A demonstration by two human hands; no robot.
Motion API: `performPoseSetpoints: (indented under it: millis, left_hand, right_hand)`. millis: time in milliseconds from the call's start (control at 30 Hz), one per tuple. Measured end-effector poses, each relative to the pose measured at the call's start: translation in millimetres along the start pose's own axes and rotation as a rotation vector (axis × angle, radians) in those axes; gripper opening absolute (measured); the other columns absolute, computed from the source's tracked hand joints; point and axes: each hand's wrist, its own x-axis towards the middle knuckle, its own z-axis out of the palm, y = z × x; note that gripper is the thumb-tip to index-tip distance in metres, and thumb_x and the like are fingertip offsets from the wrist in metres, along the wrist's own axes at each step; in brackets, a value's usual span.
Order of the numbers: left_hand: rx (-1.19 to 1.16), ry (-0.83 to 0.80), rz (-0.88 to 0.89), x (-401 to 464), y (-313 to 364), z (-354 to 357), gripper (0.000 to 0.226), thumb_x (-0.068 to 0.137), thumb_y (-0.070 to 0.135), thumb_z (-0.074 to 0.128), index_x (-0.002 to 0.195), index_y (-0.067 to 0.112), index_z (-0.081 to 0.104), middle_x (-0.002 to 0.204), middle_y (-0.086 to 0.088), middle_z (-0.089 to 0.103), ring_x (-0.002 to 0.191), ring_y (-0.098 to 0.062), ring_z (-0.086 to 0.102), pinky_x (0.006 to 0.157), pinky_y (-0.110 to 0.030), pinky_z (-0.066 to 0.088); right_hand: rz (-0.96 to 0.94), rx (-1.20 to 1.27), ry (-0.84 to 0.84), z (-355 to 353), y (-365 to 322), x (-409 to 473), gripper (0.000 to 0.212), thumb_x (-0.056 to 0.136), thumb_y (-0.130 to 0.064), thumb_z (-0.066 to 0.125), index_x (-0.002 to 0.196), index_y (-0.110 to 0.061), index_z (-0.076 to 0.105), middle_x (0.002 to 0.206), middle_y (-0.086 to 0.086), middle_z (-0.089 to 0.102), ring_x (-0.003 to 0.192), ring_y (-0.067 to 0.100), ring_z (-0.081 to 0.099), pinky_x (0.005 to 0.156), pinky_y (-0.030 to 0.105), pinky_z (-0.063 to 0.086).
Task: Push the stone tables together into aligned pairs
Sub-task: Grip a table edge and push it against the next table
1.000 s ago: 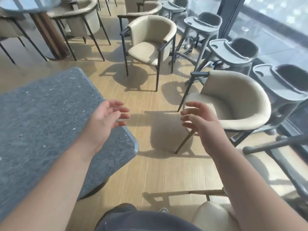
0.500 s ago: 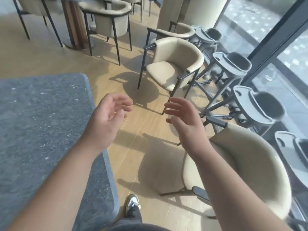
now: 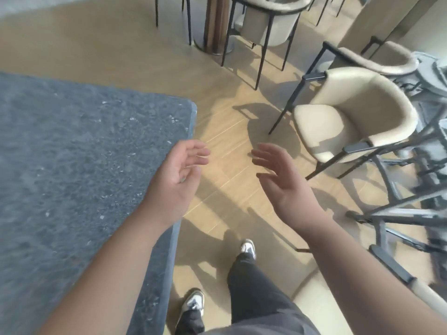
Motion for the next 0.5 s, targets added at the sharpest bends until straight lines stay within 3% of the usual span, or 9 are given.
performPoseSetpoints:
  millis: [133, 300, 500]
  left_hand:
    - [0.047, 0.087, -0.032, 38.4, 9.1, 33.4, 0.042, 0.099, -0.006, 0.045, 0.125, 0.026, 0.053, 0.124, 0.006, 0.064, 0.119, -0.009, 0.061, 0.105, -0.036, 0.049]
    - [0.070, 0.269, 0.008, 129.2, 18.9, 114.3, 0.053, 0.097, -0.013, 0.044, 0.127, 0.031, 0.050, 0.132, 0.006, 0.061, 0.126, -0.011, 0.058, 0.110, -0.039, 0.045]
    - [0.105, 0.238, 0.035, 249.4, 57.3, 204.4, 0.055, 0.097, -0.008, 0.046, 0.131, 0.035, 0.046, 0.136, 0.008, 0.056, 0.130, -0.008, 0.053, 0.112, -0.037, 0.042]
  right_hand:
    - [-0.082, 0.060, -0.072, -45.1, 17.9, 63.8, 0.055, 0.093, 0.004, 0.045, 0.137, -0.030, 0.045, 0.132, -0.011, 0.060, 0.127, 0.008, 0.055, 0.104, 0.043, 0.049]
    - [-0.201, 0.064, -0.143, -139.4, 44.3, 154.5, 0.055, 0.094, 0.007, 0.044, 0.139, -0.026, 0.045, 0.132, -0.011, 0.059, 0.126, 0.006, 0.055, 0.102, 0.033, 0.049]
    - [-0.270, 0.037, -0.150, -246.0, 71.2, 246.0, 0.054, 0.093, 0.006, 0.045, 0.141, -0.020, 0.045, 0.135, -0.012, 0.056, 0.126, 0.007, 0.054, 0.102, 0.029, 0.048]
